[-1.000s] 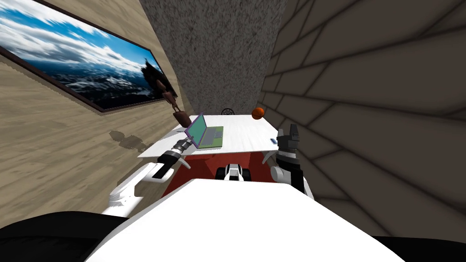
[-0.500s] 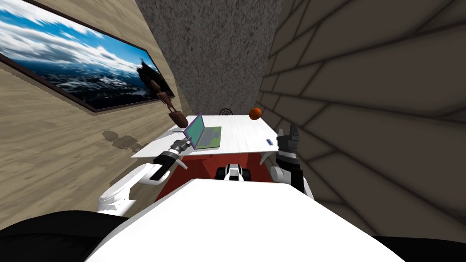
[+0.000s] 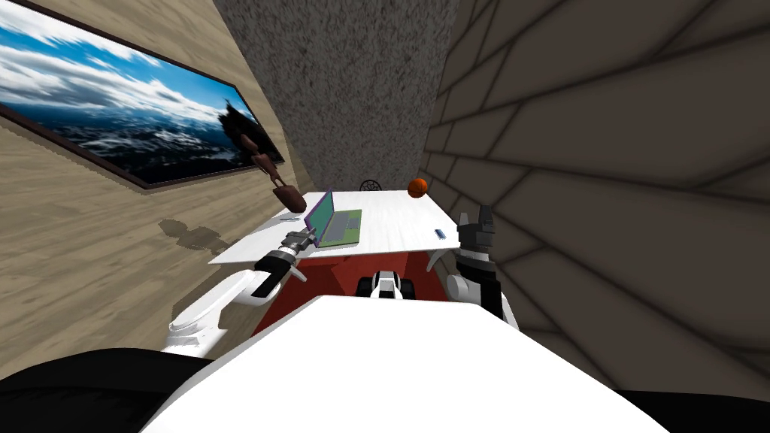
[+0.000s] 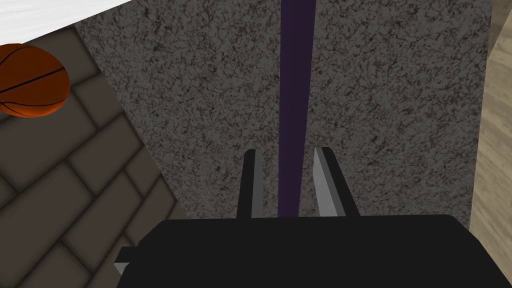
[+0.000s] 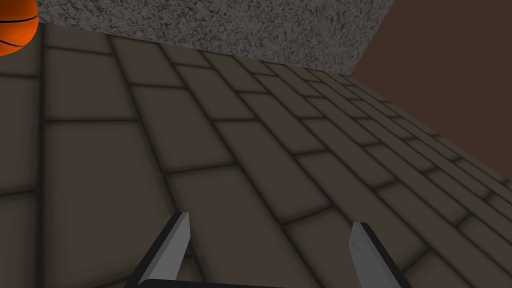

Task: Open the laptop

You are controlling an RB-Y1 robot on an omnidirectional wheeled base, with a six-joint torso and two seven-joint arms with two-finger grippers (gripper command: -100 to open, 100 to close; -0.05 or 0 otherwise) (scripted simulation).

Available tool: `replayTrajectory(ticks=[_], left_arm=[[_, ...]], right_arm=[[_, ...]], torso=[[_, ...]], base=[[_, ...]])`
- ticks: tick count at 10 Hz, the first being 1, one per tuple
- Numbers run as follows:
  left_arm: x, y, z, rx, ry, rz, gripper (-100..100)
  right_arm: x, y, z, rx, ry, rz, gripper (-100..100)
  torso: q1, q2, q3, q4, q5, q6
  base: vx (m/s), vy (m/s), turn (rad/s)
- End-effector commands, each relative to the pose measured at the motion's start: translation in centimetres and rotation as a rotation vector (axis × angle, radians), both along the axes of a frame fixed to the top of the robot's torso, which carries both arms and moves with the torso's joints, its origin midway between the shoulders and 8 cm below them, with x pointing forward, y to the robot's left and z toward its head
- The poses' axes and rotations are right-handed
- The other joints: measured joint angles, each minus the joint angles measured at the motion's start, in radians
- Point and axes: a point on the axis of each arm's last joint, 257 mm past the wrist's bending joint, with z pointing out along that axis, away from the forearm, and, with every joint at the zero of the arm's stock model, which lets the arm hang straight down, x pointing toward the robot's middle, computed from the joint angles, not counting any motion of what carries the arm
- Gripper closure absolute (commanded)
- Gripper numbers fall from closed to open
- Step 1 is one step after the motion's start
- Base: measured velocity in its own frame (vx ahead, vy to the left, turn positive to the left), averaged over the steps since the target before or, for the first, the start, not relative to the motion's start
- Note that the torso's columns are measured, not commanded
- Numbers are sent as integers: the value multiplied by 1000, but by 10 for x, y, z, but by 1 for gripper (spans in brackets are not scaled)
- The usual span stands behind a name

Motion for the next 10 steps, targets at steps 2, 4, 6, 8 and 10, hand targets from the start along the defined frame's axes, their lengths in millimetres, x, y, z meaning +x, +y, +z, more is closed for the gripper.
replayTrajectory(ticks=[2,4,6,8,10], left_arm=[[-2,4,-20,137,37,2,100],[-2,8,-27,215,52,4,100],[3,12,-31,271,54,21,100],[4,14,-37,315,64,29,100],[6,16,-50,391,84,43,100]], right_arm=[[0,0,0,0,0,0,0],[0,0,0,0,0,0,0],[0,0,0,0,0,0,0],[0,0,0,0,0,0,0],[0,0,0,0,0,0,0]], torso=[[1,-1,-1,-1,2,1],[5,-2,-1,-1,2,-1],[7,1,-1,3,-1,-2],[7,0,-1,2,-1,-3],[7,-2,-2,1,0,-3]], base=[[6,-74,-31],[-8,-74,-44],[-20,-37,-42],[-28,-29,-55],[-28,-23,-59]])
